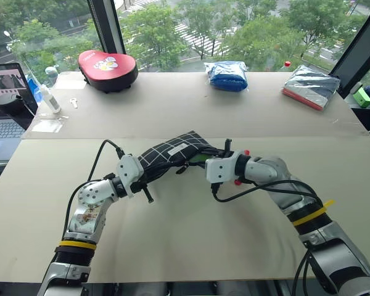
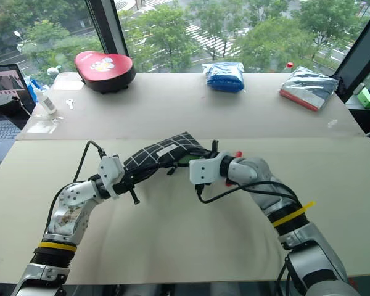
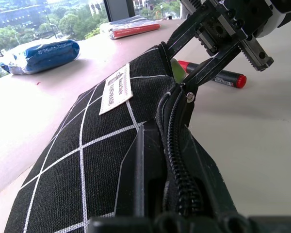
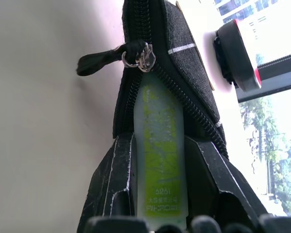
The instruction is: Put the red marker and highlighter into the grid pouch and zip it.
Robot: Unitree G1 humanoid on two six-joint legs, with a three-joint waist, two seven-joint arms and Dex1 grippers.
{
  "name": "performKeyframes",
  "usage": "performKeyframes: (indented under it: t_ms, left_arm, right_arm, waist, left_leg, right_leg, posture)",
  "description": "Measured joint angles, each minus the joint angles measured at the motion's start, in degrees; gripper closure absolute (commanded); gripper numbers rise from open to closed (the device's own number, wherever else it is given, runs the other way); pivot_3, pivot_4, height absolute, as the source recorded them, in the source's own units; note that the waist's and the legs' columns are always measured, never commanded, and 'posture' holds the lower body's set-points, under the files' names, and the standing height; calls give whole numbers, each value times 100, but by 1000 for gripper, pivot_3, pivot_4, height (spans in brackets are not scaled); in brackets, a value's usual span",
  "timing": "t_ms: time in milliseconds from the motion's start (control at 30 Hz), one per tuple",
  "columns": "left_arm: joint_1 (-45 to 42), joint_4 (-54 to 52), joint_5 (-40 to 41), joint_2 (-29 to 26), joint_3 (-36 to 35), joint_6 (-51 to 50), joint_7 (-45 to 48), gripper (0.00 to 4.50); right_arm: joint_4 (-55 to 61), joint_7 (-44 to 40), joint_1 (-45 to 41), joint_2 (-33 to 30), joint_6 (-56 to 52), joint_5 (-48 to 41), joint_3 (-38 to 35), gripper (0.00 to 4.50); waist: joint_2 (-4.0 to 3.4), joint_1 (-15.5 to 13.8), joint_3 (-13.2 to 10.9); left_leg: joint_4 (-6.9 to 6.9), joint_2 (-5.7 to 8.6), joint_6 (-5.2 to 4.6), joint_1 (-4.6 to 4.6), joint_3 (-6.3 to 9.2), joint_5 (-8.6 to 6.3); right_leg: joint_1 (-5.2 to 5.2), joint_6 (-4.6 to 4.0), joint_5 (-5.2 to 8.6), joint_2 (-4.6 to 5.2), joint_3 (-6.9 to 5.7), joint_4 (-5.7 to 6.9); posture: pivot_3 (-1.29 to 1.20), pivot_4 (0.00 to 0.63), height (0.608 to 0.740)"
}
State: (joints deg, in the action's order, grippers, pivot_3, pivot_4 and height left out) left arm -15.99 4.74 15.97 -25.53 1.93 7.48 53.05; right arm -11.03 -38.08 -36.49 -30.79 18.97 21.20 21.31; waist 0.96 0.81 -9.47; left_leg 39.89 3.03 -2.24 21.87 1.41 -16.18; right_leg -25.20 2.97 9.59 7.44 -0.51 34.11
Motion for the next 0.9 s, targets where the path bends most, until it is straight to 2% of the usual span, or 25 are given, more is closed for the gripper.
performKeyframes:
  t_ms: [400,900]
  left_arm:
    - [-37,-57,190,84,-52,-67,65,4500]
    - [-33,-121,255,133,-27,-268,352,4500]
  right_arm:
    - [-58,144,-54,280,140,14,-78,3491]
    - [71,-399,158,218,177,-472,-207,3491]
  waist:
    - [0,3,0]
    - [0,3,0]
  left_leg:
    - [0,0,0,0,0,0]
    - [0,0,0,-3,0,0]
  right_leg:
    - [1,0,0,0,0,4]
    - [2,0,0,-1,0,4]
  posture:
    - [0,150,740]
    - [0,150,740]
